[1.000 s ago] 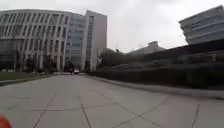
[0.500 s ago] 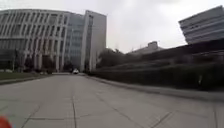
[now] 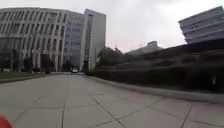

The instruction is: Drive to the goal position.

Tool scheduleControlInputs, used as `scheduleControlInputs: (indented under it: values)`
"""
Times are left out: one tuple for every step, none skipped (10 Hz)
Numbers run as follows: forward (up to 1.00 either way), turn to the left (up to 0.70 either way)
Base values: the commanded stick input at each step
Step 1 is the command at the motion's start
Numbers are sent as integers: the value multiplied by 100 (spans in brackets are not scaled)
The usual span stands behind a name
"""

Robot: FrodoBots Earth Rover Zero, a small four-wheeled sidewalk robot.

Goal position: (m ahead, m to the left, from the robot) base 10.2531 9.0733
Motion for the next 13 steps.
scheduleControlInputs:
  values:
    - [70,0]
    - [70,0]
    - [70,0]
    - [70,0]
    - [70,0]
    - [70,1]
    - [70,35]
    - [70,35]
    - [70,35]
    - [70,35]
    - [70,35]
    - [70,35]
    - [70,35]
